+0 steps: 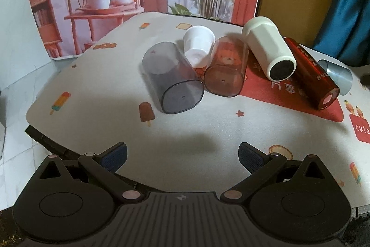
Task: Flip cup upright
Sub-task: 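Move the right tool toward the lying grey-blue translucent cup, then close the right gripper around the grey-blue cup's body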
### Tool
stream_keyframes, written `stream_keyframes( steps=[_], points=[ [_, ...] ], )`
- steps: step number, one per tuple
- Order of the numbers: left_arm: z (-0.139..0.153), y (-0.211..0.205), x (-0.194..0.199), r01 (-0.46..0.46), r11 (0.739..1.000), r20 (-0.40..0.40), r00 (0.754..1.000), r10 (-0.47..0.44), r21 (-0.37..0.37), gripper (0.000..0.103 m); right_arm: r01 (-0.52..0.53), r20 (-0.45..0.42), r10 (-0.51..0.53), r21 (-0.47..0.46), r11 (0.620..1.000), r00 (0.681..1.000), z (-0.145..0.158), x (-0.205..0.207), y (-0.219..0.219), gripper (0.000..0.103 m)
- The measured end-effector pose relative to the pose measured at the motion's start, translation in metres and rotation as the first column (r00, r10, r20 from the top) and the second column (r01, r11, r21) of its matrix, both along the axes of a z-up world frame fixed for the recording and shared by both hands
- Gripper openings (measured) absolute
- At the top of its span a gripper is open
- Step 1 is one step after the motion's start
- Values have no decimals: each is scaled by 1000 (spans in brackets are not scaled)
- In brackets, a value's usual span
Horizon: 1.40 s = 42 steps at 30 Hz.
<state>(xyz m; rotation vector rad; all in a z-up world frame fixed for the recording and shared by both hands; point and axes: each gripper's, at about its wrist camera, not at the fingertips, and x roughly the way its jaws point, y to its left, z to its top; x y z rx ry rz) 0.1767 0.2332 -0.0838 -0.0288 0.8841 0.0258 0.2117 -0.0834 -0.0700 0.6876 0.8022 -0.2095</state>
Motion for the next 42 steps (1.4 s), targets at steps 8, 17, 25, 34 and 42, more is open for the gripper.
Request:
stream_keyframes(
  steps=[8,17,25,34,42],
  points=[
    [-8,10,9,-15,999,-25,1000,14,-50,103,188,-20,-187,40,981,982,-18,59,-29,96],
    [-17,21,19,-50,996,-59,997,46,-74,103,324,-105,-321,15,946,941,-49,113,-47,103],
    [-21,20,26,-43,996,-69,997,38,-74,103,341,-178,-328,47,939,928,-72,136,-52,103],
    [-26,16,28,-40,997,-90,995,34,-63,103,278,-185,-260,73,958,948,-77,152,-62,102],
    [-28,14,29,-44,998,-95,995,38,-53,103,219,-124,-200,169,961,972,-80,146,-65,71]
  ],
)
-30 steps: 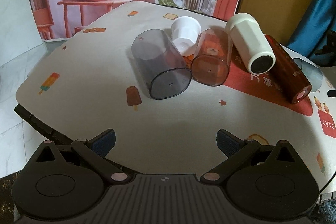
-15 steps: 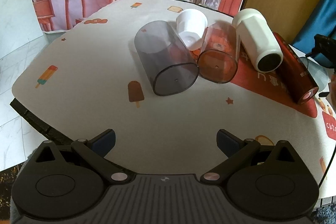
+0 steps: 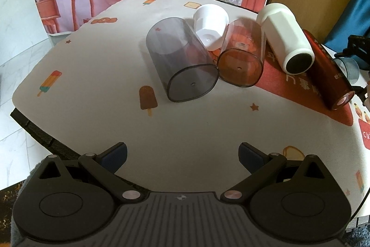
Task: Flip cup upright
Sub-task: 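Close the right gripper around the grey-blue cup's body, then lift the grey-blue cup with the right gripper and rotate it upright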
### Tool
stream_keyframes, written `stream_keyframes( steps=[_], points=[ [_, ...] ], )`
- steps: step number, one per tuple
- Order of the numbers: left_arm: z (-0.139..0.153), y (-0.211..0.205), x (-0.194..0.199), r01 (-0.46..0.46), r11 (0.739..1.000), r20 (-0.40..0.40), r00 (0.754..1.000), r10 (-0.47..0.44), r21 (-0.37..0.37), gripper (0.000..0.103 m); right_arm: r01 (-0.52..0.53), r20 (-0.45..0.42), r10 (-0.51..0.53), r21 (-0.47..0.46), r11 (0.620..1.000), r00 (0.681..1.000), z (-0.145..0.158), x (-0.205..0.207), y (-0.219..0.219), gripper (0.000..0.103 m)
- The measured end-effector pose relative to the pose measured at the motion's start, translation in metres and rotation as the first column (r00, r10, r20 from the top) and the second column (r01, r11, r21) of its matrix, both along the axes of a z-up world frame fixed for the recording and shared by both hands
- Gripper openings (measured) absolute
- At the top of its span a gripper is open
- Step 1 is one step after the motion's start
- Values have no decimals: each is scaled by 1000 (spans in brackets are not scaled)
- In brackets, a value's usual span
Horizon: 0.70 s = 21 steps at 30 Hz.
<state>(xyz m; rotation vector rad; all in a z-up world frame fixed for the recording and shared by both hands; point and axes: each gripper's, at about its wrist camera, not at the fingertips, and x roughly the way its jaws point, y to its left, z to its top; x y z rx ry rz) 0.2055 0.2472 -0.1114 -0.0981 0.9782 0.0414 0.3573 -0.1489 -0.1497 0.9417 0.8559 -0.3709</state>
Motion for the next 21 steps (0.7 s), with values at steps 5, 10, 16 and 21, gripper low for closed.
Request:
stream_keyframes(
  steps=[5,10,16,21],
  points=[
    [0,-1,-1,2,1000,-2,1000,-2,1,103,-44,-9,44,-56,997,999,5,-4,-1,71],
    [2,-2,-3,1,1000,8,1000,-1,6,103,-106,-40,100,-169,980,994,13,-19,0,70],
    [4,-7,-9,9,1000,15,1000,-9,16,103,-251,-81,238,-319,914,968,21,-69,13,69],
    [7,-12,-14,13,1000,19,1000,-14,25,103,-334,-86,324,-321,886,942,26,-123,29,67]
  ],
)
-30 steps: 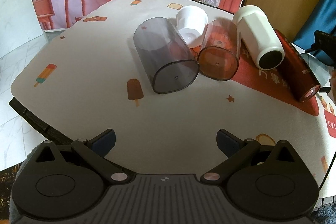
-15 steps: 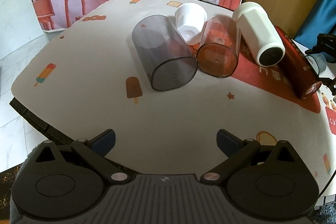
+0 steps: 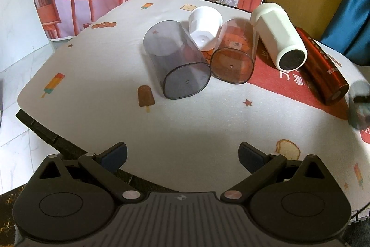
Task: Flip cup upright
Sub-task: 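Lift the grey-blue cup with the right gripper and rotate it upright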
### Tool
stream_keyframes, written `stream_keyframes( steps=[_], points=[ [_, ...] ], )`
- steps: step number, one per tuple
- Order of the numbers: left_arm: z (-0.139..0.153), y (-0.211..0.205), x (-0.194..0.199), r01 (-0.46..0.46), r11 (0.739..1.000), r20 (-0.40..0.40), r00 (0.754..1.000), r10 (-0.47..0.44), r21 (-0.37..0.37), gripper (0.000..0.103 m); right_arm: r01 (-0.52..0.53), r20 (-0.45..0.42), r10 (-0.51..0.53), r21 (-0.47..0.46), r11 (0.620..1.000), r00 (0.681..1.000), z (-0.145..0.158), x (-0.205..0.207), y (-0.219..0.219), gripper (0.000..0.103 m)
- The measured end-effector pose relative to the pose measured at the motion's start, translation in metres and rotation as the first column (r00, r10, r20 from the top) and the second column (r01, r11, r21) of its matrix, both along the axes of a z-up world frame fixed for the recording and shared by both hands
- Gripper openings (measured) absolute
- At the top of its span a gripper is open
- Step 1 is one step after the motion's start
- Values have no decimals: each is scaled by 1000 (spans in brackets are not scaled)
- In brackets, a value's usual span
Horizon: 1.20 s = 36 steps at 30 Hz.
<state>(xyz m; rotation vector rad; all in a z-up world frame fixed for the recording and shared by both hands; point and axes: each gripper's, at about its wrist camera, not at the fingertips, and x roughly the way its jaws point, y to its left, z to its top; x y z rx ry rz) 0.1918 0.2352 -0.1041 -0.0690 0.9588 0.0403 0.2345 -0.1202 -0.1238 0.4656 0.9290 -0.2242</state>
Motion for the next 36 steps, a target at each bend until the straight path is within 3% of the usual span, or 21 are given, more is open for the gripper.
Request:
stream_keyframes(
  steps=[7,16,27,32,36],
  points=[
    [2,-3,-8,2,1000,13,1000,-2,14,103,-139,-9,140,81,987,990,5,-49,49,66],
    [8,8,-18,-52,998,33,998,51,27,103,-358,31,358,156,921,933,6,-35,128,65],
    [8,19,-21,-104,994,18,994,104,11,103,-411,77,405,238,880,911,6,-33,148,66],
    [8,13,-22,-79,997,24,997,79,21,103,-389,105,375,205,898,921,10,-47,134,86],
    [10,11,-24,-74,997,49,996,73,16,103,-369,125,352,156,916,927,15,-64,120,96]
  ],
)
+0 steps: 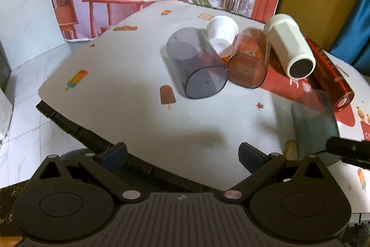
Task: Flip cup upright
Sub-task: 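Lift the grey-blue cup with the right gripper and rotate it upright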
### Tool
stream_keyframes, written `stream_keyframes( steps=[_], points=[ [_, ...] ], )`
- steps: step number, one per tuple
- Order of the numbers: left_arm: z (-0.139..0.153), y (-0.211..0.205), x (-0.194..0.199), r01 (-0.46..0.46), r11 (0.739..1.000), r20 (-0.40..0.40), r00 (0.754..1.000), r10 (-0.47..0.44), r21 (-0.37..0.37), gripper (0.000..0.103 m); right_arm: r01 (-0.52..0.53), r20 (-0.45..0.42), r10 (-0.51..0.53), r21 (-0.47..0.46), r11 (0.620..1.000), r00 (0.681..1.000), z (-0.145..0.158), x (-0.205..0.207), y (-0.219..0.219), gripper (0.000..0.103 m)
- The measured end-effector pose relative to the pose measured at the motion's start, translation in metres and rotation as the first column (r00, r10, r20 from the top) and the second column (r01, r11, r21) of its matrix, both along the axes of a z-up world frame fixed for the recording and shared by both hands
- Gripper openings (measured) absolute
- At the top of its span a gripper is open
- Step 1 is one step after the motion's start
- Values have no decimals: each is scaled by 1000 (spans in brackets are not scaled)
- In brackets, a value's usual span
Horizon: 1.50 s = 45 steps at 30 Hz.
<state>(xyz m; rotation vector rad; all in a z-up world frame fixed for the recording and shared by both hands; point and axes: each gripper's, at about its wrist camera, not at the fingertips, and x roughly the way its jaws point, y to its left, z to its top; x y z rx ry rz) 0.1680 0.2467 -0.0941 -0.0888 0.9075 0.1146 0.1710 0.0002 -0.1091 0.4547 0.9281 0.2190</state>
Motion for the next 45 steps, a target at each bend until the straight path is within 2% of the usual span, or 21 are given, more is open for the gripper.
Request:
stream_keyframes(
  steps=[1,7,12,16,20,23,25,29,31,35,37,40,43,45],
  points=[
    [0,-1,0,5,1000,4,1000,-5,-1,103,8,8,-8,-14,1000,1000,2,-3,-3,101],
    [-1,-10,2,42,999,0,999,-42,10,103,30,123,-23,-53,998,992,15,-20,-19,103],
    [-2,-16,4,56,998,-13,998,-56,23,103,57,223,-17,-173,983,975,26,-28,-17,103],
    [-5,-18,6,44,998,-46,998,-42,47,103,29,313,38,-206,978,949,27,-35,-13,103],
    [-4,-18,6,42,998,-59,997,-40,47,103,37,421,79,-259,965,903,30,-45,-9,103],
    [4,-19,5,41,998,-32,999,-39,43,103,40,398,62,-244,969,915,31,-42,-15,103],
    [11,-22,5,46,998,-13,999,-45,43,103,35,339,42,-216,976,940,28,-36,-23,103],
    [23,-35,8,73,996,17,997,-74,51,103,82,281,-6,-261,962,960,23,-36,-28,103],
    [31,-46,8,99,992,48,994,-103,72,103,78,266,-9,-249,965,964,21,-36,-33,103],
    [44,-73,16,165,983,79,982,-172,83,103,103,259,-35,-256,961,965,17,-39,-40,103],
    [48,-88,22,199,979,93,975,-203,49,103,142,263,-69,-272,952,962,17,-41,-46,103],
    [47,-114,31,277,961,89,957,-277,19,103,194,262,-128,-244,950,957,15,-41,-60,103],
    [36,-142,39,330,941,60,940,-334,68,103,236,264,-176,-216,948,948,13,-44,-74,103],
    [27,-155,48,333,936,25,941,-338,119,103,253,265,-196,-204,945,944,11,-47,-82,103]
  ],
)
